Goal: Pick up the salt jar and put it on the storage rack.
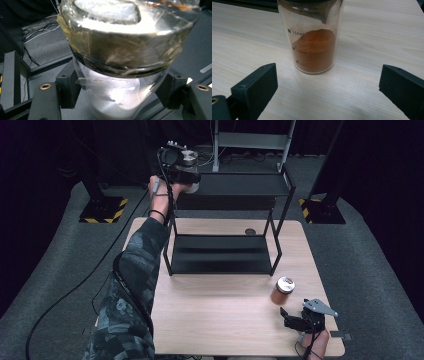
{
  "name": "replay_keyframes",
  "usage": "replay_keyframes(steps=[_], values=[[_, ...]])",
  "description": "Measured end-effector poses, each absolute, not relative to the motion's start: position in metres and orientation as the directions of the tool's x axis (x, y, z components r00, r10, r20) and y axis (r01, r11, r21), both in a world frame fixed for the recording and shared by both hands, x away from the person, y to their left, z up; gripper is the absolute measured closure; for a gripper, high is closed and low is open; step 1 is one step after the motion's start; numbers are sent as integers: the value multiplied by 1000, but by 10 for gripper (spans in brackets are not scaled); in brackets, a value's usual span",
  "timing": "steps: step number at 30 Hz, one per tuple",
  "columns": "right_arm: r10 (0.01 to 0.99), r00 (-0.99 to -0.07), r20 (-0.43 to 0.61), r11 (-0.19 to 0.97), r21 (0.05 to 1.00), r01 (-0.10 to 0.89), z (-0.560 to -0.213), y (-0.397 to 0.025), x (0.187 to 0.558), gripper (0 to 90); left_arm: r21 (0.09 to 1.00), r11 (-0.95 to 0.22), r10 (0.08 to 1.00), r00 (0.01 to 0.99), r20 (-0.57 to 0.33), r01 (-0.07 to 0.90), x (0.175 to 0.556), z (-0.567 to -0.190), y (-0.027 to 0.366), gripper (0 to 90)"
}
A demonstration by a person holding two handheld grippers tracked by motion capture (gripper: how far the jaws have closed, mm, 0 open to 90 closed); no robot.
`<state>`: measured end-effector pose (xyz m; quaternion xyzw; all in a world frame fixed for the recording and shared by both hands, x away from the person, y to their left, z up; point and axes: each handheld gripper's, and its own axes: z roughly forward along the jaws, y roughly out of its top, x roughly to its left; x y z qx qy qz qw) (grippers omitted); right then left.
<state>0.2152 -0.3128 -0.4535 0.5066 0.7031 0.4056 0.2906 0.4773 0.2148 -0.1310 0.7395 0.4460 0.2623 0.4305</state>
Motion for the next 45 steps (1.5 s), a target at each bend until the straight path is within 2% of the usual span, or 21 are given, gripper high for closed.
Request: replay_keyframes(steps=[23,33,35,36,39,42,43,45], values=[[948,-319,5,157,864,478,-453,-313,216,6,873,-228,892,453,9,431,482,-132,209,303],[947,-320,2,159,864,477,-453,-313,216,6,855,-265,887,460,35,446,483,-125,206,293],[947,-321,3,159,865,476,-454,-313,216,6,839,-289,879,476,42,460,486,-122,205,251],[947,-321,2,159,865,476,-454,-313,216,6,828,-308,879,473,60,468,484,-119,202,176],[947,-321,2,160,864,477,-453,-313,216,6,820,-323,873,484,65,473,483,-116,203,104],[947,-321,2,159,865,475,-454,-313,216,6,794,-372,853,514,88,481,482,-109,201,54],[947,-321,3,159,865,476,-453,-313,216,6,782,-405,848,515,127,475,475,-106,197,18],[947,-321,2,160,865,476,-453,-313,216,6,775,-418,841,524,134,473,473,-104,198,9]])
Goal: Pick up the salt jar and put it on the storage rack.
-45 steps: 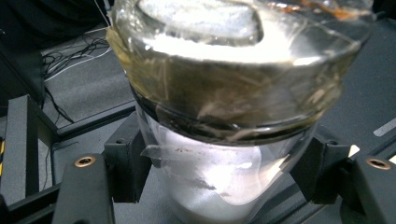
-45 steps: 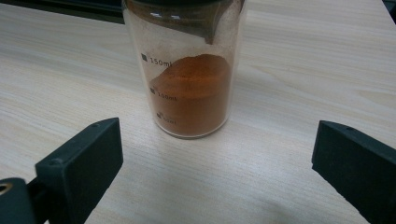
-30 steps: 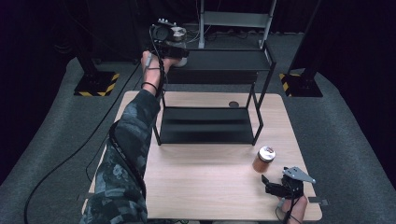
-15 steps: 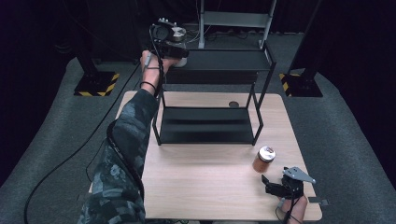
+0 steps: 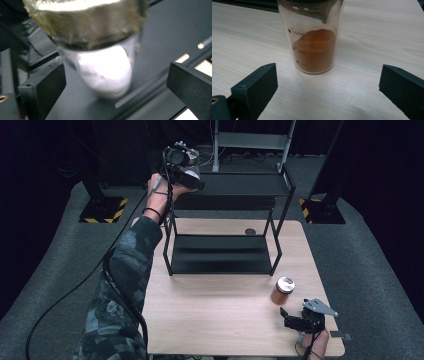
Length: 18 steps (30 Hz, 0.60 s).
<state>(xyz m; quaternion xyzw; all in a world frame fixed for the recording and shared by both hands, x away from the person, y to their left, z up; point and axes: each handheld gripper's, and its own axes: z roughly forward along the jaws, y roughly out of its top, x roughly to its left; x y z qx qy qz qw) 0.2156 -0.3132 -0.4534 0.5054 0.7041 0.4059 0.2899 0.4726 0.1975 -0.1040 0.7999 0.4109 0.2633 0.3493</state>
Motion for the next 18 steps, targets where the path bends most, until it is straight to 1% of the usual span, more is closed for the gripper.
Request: replay_keyframes(steps=[4,9,14,18], values=[[947,-321,1,161,864,478,-453,-313,216,6,753,-469,818,549,172,462,456,-99,203,0],[947,-320,1,161,863,479,-453,-312,216,6,738,-503,795,576,190,450,443,-98,208,0],[948,-318,-1,162,862,480,-453,-312,216,6,729,-538,768,603,216,423,424,-106,213,0],[948,-319,-3,164,862,480,-453,-312,216,6,721,-556,749,625,219,414,412,-116,219,0]])
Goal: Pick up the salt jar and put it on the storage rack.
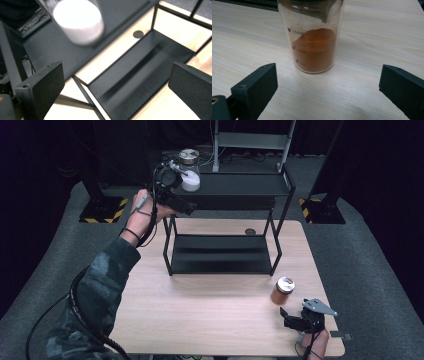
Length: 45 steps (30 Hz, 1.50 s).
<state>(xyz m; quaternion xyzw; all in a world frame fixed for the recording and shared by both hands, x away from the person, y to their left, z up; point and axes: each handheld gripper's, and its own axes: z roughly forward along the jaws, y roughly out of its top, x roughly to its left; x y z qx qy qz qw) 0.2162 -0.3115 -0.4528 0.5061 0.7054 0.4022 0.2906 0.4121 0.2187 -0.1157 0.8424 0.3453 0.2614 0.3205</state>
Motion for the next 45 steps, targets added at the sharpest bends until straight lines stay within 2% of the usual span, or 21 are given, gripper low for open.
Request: replay_keyframes(steps=[11,15,24,31,36,45], values=[[948,-317,-5,166,860,483,-452,-311,216,6,673,-630,681,692,239,387,372,-172,224,0],[949,-316,-5,165,859,484,-452,-311,216,6,677,-624,698,668,258,390,352,-208,226,0],[949,-315,-10,171,857,486,-452,-309,217,6,669,-614,713,658,243,419,325,-283,229,0],[949,-314,-11,171,856,487,-452,-309,217,6,659,-576,744,644,178,484,314,-338,235,0],[949,-314,-11,172,855,489,-451,-309,217,6,680,-494,788,609,88,542,307,-374,246,0],[949,-314,-14,177,851,495,-450,-308,219,6,699,-404,831,556,11,591,294,-408,254,0]])
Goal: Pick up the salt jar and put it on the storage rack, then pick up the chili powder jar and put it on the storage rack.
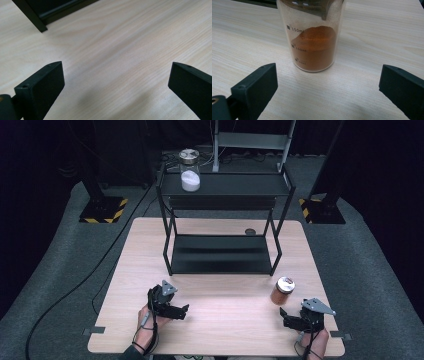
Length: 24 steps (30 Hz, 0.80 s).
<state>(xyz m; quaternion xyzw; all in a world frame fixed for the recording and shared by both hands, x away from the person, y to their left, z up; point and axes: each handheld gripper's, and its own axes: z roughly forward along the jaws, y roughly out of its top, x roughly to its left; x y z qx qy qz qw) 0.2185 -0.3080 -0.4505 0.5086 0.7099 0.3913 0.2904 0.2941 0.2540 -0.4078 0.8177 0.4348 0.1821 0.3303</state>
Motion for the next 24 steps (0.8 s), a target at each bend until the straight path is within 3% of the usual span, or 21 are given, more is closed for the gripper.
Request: replay_keyframes(steps=[15,24], values=[[949,-315,-29,190,847,496,-450,-305,219,6,701,-352,844,534,-48,620,293,-431,256,0],[952,-298,-67,219,830,513,-447,-296,221,0,722,-363,848,530,-7,589,284,-438,251,0]])
